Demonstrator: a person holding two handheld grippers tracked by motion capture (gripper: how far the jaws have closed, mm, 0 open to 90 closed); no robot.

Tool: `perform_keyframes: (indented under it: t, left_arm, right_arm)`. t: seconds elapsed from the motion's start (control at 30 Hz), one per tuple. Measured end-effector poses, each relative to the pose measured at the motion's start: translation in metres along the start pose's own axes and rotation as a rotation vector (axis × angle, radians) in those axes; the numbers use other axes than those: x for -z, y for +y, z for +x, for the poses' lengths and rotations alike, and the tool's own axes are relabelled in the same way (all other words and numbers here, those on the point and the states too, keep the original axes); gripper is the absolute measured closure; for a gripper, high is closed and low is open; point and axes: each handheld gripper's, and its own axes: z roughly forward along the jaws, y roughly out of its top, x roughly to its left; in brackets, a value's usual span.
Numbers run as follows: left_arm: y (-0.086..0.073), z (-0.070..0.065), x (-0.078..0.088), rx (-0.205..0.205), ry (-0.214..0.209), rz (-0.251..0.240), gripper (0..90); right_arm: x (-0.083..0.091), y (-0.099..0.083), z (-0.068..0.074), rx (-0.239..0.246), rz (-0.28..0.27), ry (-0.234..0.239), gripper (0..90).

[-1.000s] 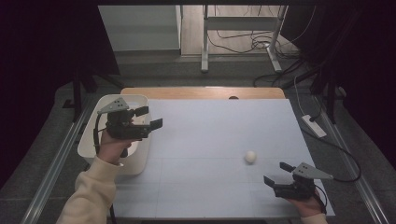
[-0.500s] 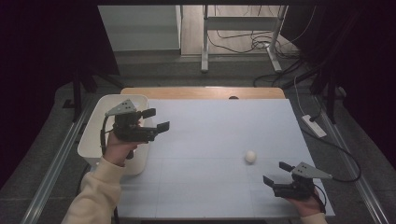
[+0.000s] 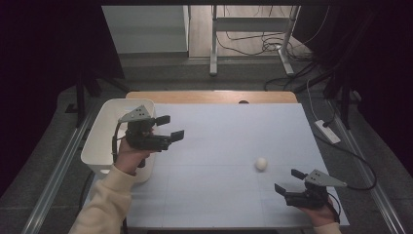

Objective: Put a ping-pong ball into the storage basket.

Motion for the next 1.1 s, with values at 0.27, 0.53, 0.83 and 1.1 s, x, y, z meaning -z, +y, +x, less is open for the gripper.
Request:
perform_keyframes:
  t: [0.27, 0.53, 0.83, 1.1]
  left_arm:
    - [0.002, -0.007, -0.009, -0.013, -0.021, 0.012, 16.6]
    - [0.003, -0.014, -0.021, -0.029, -0.042, 0.03, 16.3]
    - [0.002, -0.022, -0.035, -0.039, -0.064, 0.054, 16.2]
    - [0.0, -0.028, -0.046, -0.055, -0.071, 0.085, 15.9]
  right_arm:
    - [0.0, 0.0, 0.0, -0.001, 0.001, -0.001, 10.4]
    - [0.0, 0.0, 0.0, -0.003, -0.003, -0.001, 10.4]
    - [0.0, 0.0, 0.0, -0.004, -0.002, -0.002, 10.4]
    - [0.001, 0.0, 0.0, -0.005, -0.003, -0.002, 10.4]
